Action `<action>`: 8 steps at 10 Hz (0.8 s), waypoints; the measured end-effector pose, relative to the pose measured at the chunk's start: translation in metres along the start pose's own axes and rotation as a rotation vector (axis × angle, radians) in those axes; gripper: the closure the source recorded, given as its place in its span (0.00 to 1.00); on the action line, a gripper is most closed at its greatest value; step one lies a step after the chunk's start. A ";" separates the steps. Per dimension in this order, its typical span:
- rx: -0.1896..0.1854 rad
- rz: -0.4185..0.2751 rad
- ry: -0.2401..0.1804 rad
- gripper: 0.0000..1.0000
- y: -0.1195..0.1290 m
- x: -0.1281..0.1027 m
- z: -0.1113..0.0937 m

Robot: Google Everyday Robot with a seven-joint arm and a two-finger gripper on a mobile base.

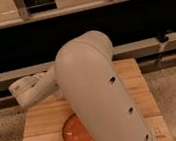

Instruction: Place the eraser in the ceramic cup

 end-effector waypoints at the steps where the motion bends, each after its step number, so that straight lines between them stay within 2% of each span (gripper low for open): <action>1: 0.008 -0.002 -0.004 0.20 0.001 0.003 -0.004; 8: 0.041 -0.010 -0.052 0.20 0.002 0.014 -0.022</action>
